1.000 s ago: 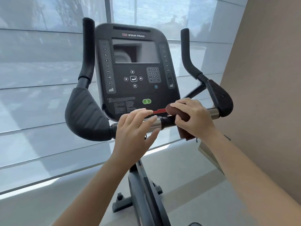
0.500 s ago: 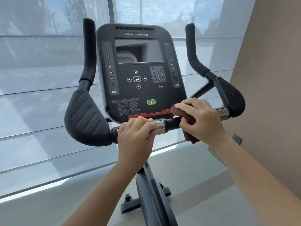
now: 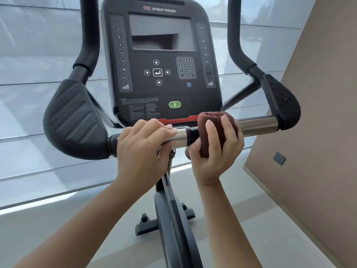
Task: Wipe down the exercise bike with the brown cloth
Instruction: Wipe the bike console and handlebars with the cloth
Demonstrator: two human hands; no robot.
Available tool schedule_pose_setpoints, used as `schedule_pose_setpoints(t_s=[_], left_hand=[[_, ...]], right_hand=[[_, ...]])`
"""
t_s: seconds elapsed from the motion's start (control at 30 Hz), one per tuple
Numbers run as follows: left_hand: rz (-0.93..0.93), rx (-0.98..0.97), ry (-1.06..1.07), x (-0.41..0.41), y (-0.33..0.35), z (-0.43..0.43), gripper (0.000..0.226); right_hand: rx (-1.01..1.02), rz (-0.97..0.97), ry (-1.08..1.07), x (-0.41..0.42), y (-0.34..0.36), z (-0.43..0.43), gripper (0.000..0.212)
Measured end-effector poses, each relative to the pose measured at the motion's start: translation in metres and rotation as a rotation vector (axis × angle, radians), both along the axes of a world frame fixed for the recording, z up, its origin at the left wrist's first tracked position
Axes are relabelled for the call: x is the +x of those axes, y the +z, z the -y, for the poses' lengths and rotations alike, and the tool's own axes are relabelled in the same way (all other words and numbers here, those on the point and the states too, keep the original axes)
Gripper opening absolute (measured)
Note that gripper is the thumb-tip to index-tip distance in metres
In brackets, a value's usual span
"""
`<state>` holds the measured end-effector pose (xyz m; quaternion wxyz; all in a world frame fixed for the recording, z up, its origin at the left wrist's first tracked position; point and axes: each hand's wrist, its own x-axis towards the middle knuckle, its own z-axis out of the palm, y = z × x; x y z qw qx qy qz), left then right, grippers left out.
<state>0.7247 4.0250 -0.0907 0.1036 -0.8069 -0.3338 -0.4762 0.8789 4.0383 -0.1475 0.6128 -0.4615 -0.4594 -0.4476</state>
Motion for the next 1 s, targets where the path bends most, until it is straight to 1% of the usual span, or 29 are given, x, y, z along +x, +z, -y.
schedule_pose_setpoints(t_s=[0.07,0.13,0.2,0.33,0.4,0.43,0.57,0.6,0.67,0.73,0.8,0.87,0.93,1.0], left_hand=[[-0.002,-0.005,-0.004,0.0,0.0,0.0,0.012],[0.004,-0.01,-0.009,0.0,0.0,0.001,0.012],[0.009,-0.018,-0.004,-0.001,0.0,0.002,0.012],[-0.006,-0.04,-0.007,-0.002,0.001,0.007,0.015],[-0.011,-0.046,-0.022,-0.002,0.003,0.009,0.015],[-0.013,-0.047,-0.031,-0.002,0.005,0.009,0.014],[-0.089,-0.055,-0.055,0.013,0.019,0.012,0.016],[-0.109,-0.069,-0.08,0.02,0.022,0.013,0.016],[-0.142,-0.108,-0.141,0.037,0.027,0.015,0.014],[-0.148,-0.163,-0.193,0.053,0.029,0.014,0.014],[-0.151,-0.172,-0.191,0.063,0.029,0.011,0.014],[-0.143,-0.155,-0.17,0.066,0.026,0.008,0.014],[-0.126,-0.131,-0.163,0.067,0.023,0.004,0.016],[-0.118,-0.117,-0.163,0.066,0.021,0.002,0.017]], right_hand=[[0.026,-0.11,0.036,-0.019,-0.001,-0.003,0.026],[0.025,-0.121,0.055,-0.026,-0.003,-0.002,0.025],[-0.014,-0.043,0.065,-0.022,-0.003,0.003,0.026],[-0.135,0.246,0.035,0.014,0.007,0.016,0.027],[-0.18,0.295,-0.023,0.044,0.013,0.024,0.028],[-0.203,0.271,-0.04,0.059,0.015,0.029,0.029],[-0.332,0.034,-0.087,0.112,0.029,0.051,0.029],[-0.366,0.009,-0.104,0.119,0.034,0.055,0.03],[-0.405,0.041,-0.09,0.113,0.041,0.057,0.031],[-0.43,0.099,-0.011,0.088,0.043,0.053,0.031],[-0.472,0.152,0.072,0.068,0.045,0.05,0.031],[-0.538,0.176,0.149,0.075,0.055,0.053,0.032],[-0.623,0.129,0.189,0.097,0.067,0.06,0.034],[-0.716,0.058,0.17,0.119,0.079,0.067,0.036]])
